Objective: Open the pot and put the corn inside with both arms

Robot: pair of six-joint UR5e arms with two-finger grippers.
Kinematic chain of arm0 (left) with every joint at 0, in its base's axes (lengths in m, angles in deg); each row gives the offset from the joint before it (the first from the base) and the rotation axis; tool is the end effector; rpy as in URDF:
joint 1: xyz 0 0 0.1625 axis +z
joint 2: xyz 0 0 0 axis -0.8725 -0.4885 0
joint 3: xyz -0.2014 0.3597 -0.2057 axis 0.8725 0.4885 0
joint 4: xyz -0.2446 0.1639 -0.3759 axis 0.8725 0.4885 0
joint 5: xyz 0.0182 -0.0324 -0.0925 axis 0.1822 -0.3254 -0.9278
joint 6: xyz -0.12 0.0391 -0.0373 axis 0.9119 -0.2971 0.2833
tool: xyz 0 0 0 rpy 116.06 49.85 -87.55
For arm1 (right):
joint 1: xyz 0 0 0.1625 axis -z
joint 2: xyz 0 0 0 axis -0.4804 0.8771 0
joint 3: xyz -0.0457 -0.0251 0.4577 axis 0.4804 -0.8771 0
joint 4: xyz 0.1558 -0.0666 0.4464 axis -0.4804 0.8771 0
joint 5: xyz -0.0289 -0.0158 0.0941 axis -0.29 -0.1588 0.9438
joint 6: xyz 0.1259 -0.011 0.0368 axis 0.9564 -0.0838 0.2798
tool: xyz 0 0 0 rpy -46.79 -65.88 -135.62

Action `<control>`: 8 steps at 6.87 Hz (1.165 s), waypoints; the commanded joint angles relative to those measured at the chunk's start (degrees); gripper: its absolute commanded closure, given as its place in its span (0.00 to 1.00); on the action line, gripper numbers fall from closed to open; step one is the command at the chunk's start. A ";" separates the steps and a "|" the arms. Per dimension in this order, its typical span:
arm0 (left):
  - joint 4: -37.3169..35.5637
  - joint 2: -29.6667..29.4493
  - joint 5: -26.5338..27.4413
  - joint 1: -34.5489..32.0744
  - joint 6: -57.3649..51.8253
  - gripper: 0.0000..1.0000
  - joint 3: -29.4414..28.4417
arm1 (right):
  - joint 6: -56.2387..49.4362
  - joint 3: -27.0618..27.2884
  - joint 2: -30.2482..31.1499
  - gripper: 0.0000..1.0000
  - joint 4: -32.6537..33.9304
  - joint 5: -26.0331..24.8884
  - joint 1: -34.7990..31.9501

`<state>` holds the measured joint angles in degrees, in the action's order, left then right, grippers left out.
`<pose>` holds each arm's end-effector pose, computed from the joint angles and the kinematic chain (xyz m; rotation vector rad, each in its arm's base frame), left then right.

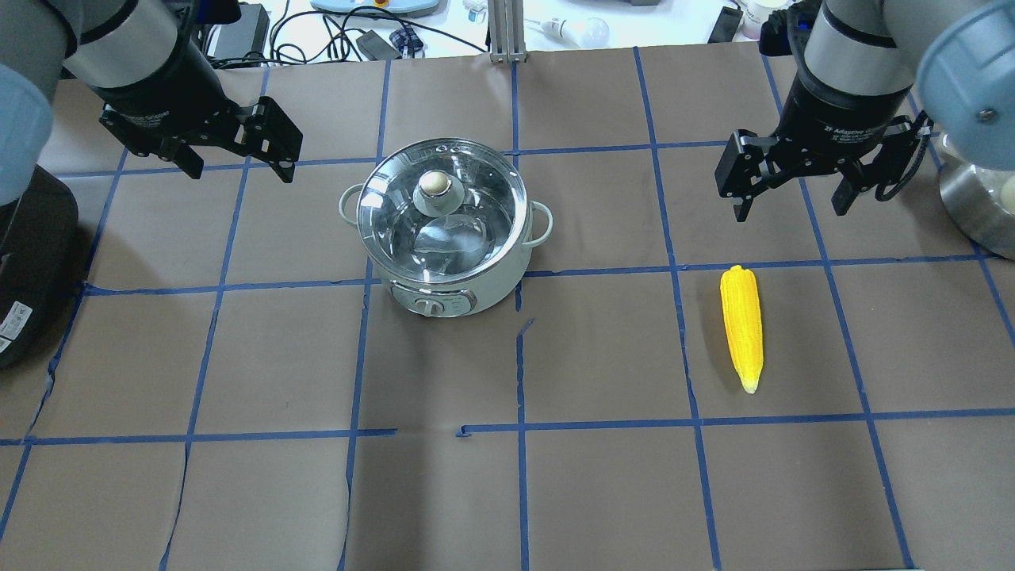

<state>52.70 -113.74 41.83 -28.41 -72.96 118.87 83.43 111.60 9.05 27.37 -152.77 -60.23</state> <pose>-0.1224 -0.5517 0.5231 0.1235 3.1060 -0.1768 0.1121 -0.5292 0.4894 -0.0478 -3.0522 -0.1198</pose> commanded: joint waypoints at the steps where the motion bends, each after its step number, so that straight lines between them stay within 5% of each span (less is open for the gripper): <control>1: 0.17 0.38 0.16 -0.13 0.10 0.00 0.20 | -0.04 -0.06 0.00 0.00 0.22 0.14 -0.09; 5: 0.35 -1.46 0.16 -1.96 9.02 0.02 -0.67 | 0.04 0.03 -0.96 0.00 1.87 0.14 0.00; 8: -10.68 -14.08 -0.63 -12.24 19.57 0.01 -3.22 | -0.05 0.47 -3.16 0.00 8.17 -0.90 0.70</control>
<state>46.79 -122.56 41.39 -37.06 -57.66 116.37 83.31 111.75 6.49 31.97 -152.95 -59.71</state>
